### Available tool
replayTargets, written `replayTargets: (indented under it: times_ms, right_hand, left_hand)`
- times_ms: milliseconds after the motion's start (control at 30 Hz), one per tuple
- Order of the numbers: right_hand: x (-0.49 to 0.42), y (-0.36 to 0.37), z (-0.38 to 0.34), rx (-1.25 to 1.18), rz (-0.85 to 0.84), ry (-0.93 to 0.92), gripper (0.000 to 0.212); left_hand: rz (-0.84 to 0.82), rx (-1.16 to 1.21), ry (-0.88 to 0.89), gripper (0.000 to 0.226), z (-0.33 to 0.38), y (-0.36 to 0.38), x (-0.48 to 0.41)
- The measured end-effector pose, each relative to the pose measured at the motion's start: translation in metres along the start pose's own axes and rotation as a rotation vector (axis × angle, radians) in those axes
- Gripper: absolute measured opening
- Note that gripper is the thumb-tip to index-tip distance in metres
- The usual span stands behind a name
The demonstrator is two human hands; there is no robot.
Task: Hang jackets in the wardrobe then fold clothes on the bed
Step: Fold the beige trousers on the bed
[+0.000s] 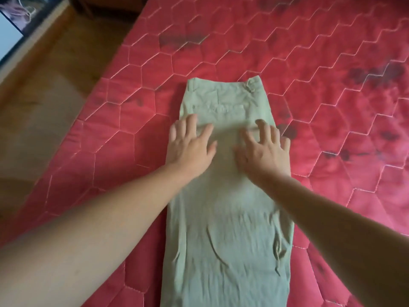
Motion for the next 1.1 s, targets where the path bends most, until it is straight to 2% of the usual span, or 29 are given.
replayTargets:
  times_ms: [133, 200, 433, 567, 600, 667, 767, 867, 1000, 1100]
  right_hand:
    - [-0.054, 0.025, 0.010, 0.033, -0.105, -0.027, 0.070]
    - [-0.055, 0.037, 0.016, 0.024, -0.059, -0.029, 0.074]
    - [-0.056, 0.033, 0.014, 0.000, 0.015, -0.042, 0.074]
    - [-0.041, 0.024, 0.003, 0.154, 0.021, -0.017, 0.070]
    - [-0.030, 0.022, -0.002, 0.168, 0.012, -0.014, 0.069]
    - [0.018, 0.022, -0.018, 0.035, -0.037, -0.018, 0.068]
    - [0.139, 0.029, -0.036, -0.176, -0.125, -0.075, 0.069]
    - [0.244, 0.042, -0.033, -0.084, -0.111, -0.169, 0.067]
    - [0.273, 0.049, -0.027, -0.066, -0.115, -0.133, 0.065]
    - [0.283, 0.046, -0.037, -0.071, -0.167, -0.068, 0.067]
  left_hand:
    - [-0.114, 0.026, -0.026, 0.069, -0.012, 0.026, -0.037]
    - [-0.103, 0.033, -0.039, 0.070, -0.013, 0.036, -0.037]
    - [-0.053, 0.048, -0.036, 0.067, -0.015, 0.030, -0.040]
    - [0.045, -0.011, 0.028, 0.061, -0.004, 0.016, -0.012]
    - [0.029, -0.005, 0.038, 0.059, 0.000, 0.015, 0.004]
    - [-0.051, 0.038, 0.086, 0.057, 0.009, 0.016, 0.054]
    - [-0.148, 0.066, 0.187, 0.063, 0.025, 0.014, 0.157]
    - [-0.156, 0.039, 0.198, 0.065, 0.029, 0.020, 0.242]
    - [-0.113, 0.036, 0.157, 0.063, 0.028, 0.024, 0.274]
    - [-0.153, 0.078, 0.146, 0.063, 0.029, 0.021, 0.280]
Point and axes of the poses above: each hand's wrist, its own x-axis away from the middle knuckle, its own y-axis out of the palm, z = x × y, the point moved 3 cm from there along -x, towards the middle knuckle, and after that the axes turned 2 degrees about -x, right-handed, at the moved point
